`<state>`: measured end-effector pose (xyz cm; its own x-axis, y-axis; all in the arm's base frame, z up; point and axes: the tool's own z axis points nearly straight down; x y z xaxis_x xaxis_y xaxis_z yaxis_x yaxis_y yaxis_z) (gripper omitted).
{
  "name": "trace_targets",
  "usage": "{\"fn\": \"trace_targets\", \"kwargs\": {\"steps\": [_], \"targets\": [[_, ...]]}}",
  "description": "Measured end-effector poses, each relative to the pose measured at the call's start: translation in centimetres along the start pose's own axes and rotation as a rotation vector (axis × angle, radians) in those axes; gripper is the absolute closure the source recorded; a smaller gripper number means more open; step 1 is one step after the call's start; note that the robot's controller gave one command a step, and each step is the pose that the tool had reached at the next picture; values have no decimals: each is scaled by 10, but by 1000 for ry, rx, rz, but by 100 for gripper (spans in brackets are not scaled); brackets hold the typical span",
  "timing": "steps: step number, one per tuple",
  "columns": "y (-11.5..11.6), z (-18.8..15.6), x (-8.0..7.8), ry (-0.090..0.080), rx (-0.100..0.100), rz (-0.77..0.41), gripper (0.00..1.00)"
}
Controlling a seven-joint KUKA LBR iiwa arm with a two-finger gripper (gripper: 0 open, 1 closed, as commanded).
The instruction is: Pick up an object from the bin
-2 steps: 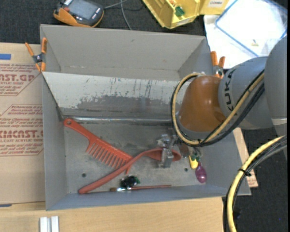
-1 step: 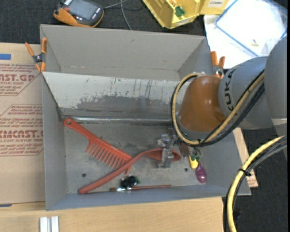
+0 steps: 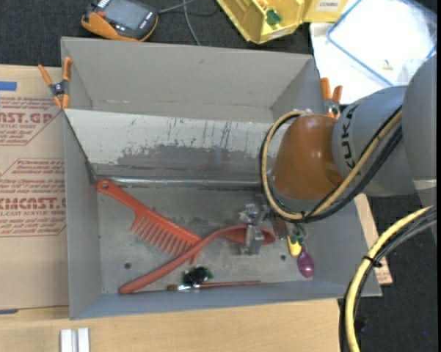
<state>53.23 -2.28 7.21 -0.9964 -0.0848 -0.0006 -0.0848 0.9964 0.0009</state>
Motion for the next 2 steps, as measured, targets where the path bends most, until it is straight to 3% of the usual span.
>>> {"fn": "trace_targets", "kwargs": {"steps": [1,2], "targets": [[1,-37,3,9,-1,0,100],[0,-75,0,1,0,0,100]]}}
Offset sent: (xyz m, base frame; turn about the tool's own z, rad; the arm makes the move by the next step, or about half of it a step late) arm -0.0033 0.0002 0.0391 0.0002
